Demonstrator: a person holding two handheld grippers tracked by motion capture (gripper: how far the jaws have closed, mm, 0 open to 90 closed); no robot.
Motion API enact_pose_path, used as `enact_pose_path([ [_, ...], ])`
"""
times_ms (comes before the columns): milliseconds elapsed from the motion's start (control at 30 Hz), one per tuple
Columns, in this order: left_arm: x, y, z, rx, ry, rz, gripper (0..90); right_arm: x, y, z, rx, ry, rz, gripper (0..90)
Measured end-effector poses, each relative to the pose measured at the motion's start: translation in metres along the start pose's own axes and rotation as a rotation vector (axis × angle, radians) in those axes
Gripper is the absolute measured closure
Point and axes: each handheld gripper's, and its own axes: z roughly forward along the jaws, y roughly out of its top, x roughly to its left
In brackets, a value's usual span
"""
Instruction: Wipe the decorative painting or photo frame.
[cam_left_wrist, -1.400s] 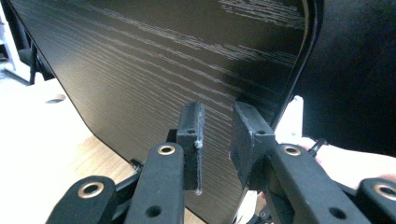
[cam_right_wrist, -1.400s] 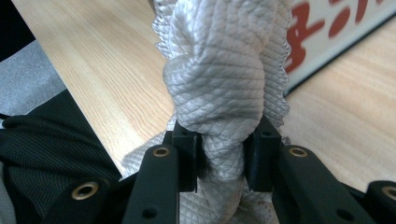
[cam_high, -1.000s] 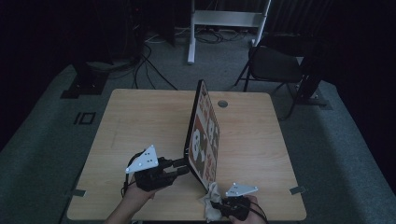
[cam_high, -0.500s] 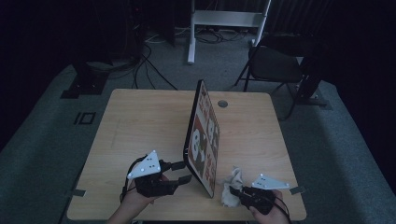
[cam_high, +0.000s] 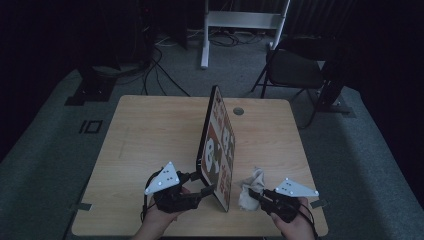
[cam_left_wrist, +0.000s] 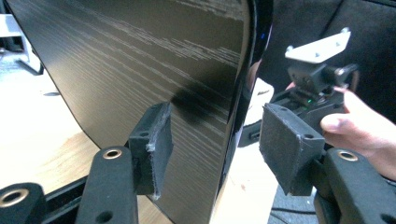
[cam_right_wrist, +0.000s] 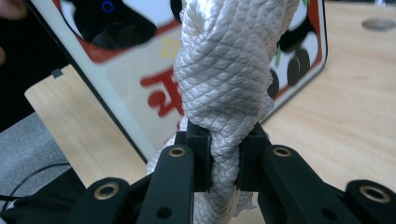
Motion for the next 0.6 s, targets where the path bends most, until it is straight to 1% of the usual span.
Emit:
enact_pose_path([
  [100, 0.0, -0.001, -0.002, -0.005, 0.026, 0.006, 54.3, 0.005, 0.016, -0.002, -0.038, 0.007, -0.037, 79.3],
  [167, 0.001, 0.0, -0.004, -0.006, 0.031, 0.002, 57.1, 0.008, 0.027, -0.003, -0.066, 0.017, -0.055, 79.3],
  [200, 0.001, 0.0, -0.005, -0.007, 0.039, 0.007, 58.7, 0.01, 0.033, -0.004, -0.08, 0.026, -0.063, 79.3],
  [267, 0.001, 0.0, -0.006, -0.003, 0.042, 0.011, 59.9, 0.014, 0.046, -0.005, -0.105, 0.031, -0.089, 79.3],
  [400, 0.002, -0.001, -0.009, -0.006, 0.051, -0.001, 62.1, 0.026, 0.074, -0.008, -0.155, 0.067, -0.141, 79.3],
  [467, 0.003, -0.001, -0.011, -0.012, 0.058, -0.013, 63.3, 0.034, 0.089, -0.008, -0.184, 0.095, -0.162, 79.3],
  [600, 0.004, -0.002, -0.012, -0.015, 0.056, -0.021, 64.5, 0.053, 0.124, -0.007, -0.246, 0.143, -0.222, 79.3],
])
